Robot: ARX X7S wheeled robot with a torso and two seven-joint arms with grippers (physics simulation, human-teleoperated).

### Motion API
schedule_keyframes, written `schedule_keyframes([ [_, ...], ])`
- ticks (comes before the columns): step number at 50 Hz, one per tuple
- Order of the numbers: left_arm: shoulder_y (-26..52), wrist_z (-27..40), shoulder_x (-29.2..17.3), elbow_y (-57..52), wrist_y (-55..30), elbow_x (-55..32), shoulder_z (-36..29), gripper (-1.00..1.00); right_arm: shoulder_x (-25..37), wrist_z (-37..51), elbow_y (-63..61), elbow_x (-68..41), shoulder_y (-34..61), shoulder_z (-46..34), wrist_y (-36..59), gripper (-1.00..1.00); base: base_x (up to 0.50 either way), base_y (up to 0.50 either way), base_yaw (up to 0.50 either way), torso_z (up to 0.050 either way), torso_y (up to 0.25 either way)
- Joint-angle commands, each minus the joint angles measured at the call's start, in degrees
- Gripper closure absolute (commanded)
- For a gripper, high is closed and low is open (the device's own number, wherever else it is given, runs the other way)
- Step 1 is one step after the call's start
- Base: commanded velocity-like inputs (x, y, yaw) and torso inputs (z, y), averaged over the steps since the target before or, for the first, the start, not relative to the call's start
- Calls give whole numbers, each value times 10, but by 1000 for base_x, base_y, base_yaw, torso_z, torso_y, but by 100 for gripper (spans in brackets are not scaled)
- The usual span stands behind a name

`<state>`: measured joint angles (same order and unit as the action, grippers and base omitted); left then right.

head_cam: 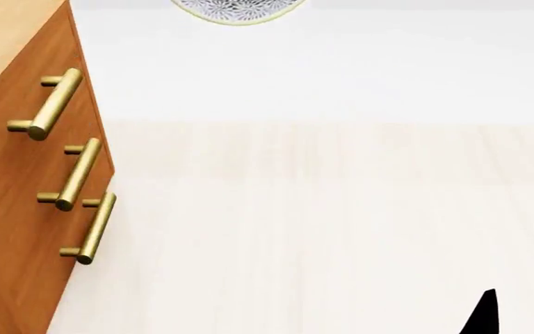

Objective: Put the bowl on top of the cabinet.

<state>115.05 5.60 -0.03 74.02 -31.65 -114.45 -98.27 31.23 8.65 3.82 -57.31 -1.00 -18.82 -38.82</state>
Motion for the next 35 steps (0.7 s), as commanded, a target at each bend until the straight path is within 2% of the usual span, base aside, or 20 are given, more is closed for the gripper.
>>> schedule_keyframes([
  [1, 44, 6, 0, 10, 2, -125, -89, 100, -1, 1, -1, 1, -2, 3, 0, -100, 0, 0, 0, 0, 0],
  [10, 69, 2, -2, 10, 31, -377, -324, 100, -3, -3, 4, 3, 9, -6, 14, -100, 0, 0, 0, 0, 0],
  [17, 79, 14, -7, 10, 49, -524, -444, 100, -3, -3, 3, 6, 11, -8, 19, -100, 0, 0, 0, 0, 1],
  [23, 86, 54, -16, 10, 68, -595, -487, 100, -4, -2, 4, 5, 11, -5, 18, -100, 0, 0, 0, 0, 0],
  [35, 89, 177, -39, 10, 139, -639, -452, 100, -3, -4, 0, 3, 9, -4, 20, -100, 0, 0, 0, 1, 0],
])
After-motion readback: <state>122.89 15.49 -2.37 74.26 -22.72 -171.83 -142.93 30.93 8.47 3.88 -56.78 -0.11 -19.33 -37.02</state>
